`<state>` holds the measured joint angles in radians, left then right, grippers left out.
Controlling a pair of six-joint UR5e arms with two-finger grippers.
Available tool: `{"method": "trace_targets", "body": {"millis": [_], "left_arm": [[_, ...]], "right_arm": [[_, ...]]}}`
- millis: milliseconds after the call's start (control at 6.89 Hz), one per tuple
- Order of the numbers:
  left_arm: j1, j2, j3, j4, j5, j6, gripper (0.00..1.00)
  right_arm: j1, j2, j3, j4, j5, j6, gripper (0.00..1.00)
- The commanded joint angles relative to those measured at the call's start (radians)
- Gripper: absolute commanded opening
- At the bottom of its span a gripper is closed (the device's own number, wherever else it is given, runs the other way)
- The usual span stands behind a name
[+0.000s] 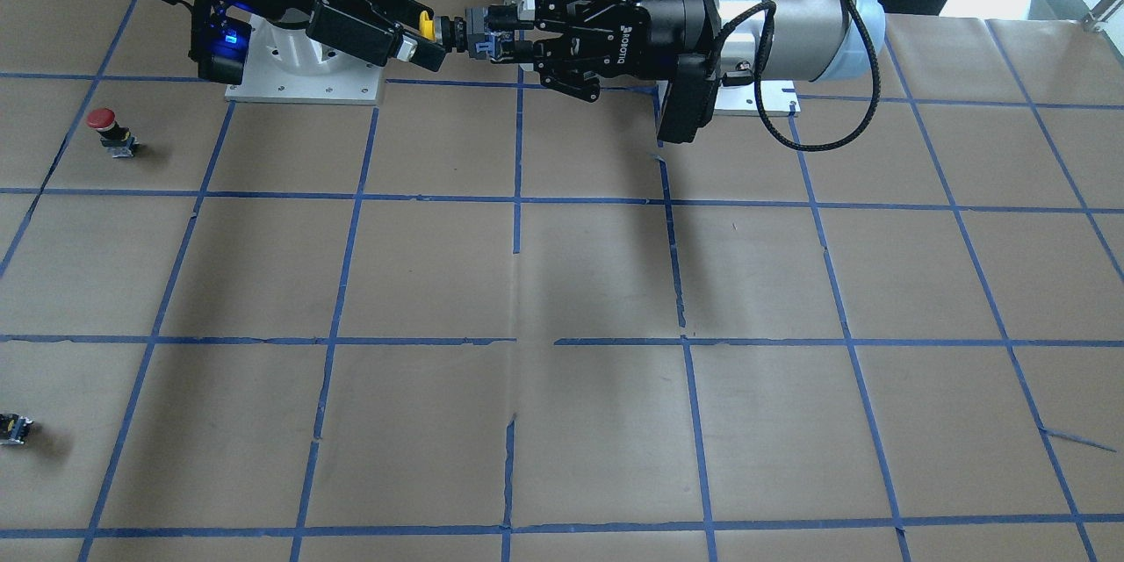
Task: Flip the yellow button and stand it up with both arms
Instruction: 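Hold the button with the left gripper while the right gripper grasps its yellow cap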
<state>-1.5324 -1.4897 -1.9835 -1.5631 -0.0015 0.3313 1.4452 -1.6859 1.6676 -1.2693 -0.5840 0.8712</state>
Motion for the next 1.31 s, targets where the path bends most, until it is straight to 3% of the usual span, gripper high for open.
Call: {"method": "trace_targets", "body": {"millis": [0, 145, 435, 581, 871, 1016, 1161], "left_arm": [[0.000, 0.002, 0.000, 0.000, 0.000, 0.000, 0.08], [0.000, 0.002, 0.000, 0.000, 0.000, 0.000, 0.08], [0.000, 0.003, 0.000, 0.000, 0.000, 0.000, 0.08], [0.000, 0.002, 0.000, 0.000, 0.003, 0.000, 0.08], [-0.002, 0.003, 0.000, 0.000, 0.006, 0.000, 0.08], [-0.002, 0.002, 0.002, 0.000, 0.011, -0.014, 0.34], [-0.002, 0.000, 0.002, 0.000, 0.012, -0.053, 0.81]], "right_arm": [[-0.003, -0.002, 0.000, 0.011, 0.001, -0.001, 0.79], [-0.003, -0.003, 0.000, 0.011, 0.001, -0.001, 0.70], [-0.005, -0.003, -0.003, 0.011, 0.027, 0.000, 0.36], [-0.005, -0.002, -0.003, 0.013, 0.027, 0.000, 0.29], [-0.006, 0.000, -0.003, 0.013, 0.027, -0.001, 0.25], [-0.006, 0.000, -0.005, 0.011, 0.027, 0.000, 0.24], [-0.006, 0.000, -0.005, 0.011, 0.027, 0.000, 0.24]]}}
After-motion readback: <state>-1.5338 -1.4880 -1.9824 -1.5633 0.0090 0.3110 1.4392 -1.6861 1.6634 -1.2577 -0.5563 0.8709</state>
